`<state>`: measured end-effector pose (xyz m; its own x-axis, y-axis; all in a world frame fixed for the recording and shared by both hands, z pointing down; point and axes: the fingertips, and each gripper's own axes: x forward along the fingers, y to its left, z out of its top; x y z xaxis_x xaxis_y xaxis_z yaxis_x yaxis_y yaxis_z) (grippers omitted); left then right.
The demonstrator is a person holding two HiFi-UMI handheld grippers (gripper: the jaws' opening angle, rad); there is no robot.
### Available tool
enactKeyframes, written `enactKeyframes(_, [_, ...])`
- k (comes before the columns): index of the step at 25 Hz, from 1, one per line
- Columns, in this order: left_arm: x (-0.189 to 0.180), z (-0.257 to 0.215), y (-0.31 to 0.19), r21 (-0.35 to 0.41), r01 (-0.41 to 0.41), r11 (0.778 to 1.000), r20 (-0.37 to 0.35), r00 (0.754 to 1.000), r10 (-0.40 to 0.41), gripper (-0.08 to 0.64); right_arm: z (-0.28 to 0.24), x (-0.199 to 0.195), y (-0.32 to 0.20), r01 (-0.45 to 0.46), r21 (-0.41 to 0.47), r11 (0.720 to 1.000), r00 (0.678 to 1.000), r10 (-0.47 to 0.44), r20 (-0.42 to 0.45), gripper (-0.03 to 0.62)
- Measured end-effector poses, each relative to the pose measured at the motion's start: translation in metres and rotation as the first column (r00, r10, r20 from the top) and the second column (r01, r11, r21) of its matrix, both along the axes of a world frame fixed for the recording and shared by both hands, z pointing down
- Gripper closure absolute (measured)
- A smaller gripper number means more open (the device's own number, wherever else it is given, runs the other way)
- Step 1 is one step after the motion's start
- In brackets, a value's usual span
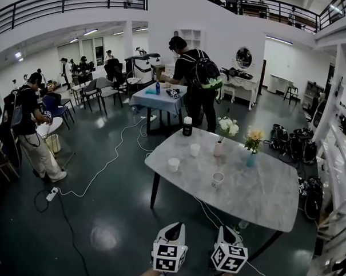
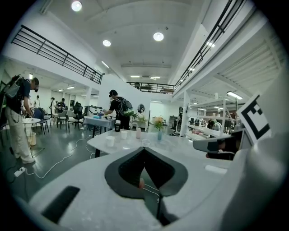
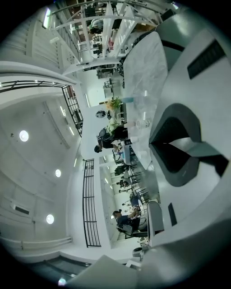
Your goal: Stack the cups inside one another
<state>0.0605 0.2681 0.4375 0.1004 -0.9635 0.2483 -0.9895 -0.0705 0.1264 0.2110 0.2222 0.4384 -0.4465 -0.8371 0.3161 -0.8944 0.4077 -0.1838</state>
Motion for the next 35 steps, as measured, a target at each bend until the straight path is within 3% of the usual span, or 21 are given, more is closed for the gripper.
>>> enactKeyframes(13, [0.005,0.02,-0.051,-0.042,0.016,0.999,0.024,1.0,-0.015,0.565,0.024,0.012,-0.058,0.014,-0.047,0.999,1.0,-0.014,0.006,0.584])
enactKeyframes(24, [-0.016,0.029,-0.078,-0.074,0.025,0.997,0.025,0.999,-0.024,0.565,0.038,-0.003,-0.083,0.02,-0.092,0.996,1.0,-0.021,-0.018,0.584])
enactKeyframes(31, [-0.038,0.036,-0.149,-0.05,0.007,0.999,-0.008,1.0,-0.008,0.565,0.038,-0.025,-0.144,0.002,-0.062,0.998,0.999,-0.005,-0.041,0.584])
enactKeyframes(35, [-0.055,0.035,-0.195,-0.039,-0.026,0.999,0.009,1.0,0.027,0.565,0.03,-0.048,-0.188,-0.013,-0.037,0.999,1.0,0.012,-0.027,0.584])
